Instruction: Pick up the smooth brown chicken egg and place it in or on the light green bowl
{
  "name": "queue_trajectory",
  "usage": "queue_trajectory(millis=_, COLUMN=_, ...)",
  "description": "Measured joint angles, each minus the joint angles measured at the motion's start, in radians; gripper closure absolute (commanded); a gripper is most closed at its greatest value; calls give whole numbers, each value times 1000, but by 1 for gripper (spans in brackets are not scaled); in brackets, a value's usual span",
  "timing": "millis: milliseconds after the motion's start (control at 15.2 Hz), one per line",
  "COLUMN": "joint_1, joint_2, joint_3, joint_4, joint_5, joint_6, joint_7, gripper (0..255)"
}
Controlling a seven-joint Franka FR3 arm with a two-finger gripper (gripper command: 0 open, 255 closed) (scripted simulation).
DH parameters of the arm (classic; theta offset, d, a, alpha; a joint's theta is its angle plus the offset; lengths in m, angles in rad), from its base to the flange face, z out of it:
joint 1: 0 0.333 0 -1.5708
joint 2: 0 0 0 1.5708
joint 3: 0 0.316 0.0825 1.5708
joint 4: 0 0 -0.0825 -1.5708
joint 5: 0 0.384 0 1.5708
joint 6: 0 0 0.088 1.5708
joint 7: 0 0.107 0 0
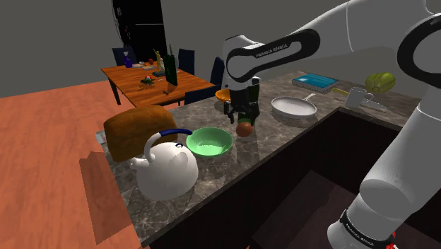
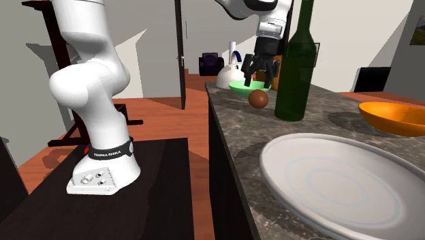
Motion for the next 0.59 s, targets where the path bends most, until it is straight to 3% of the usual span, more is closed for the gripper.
queue_trajectory(millis=594, joint_1=-3, joint_2=21, joint_3=-3, joint_4=-74, joint_5=-12, joint_6=92, joint_7=23, gripper=0)
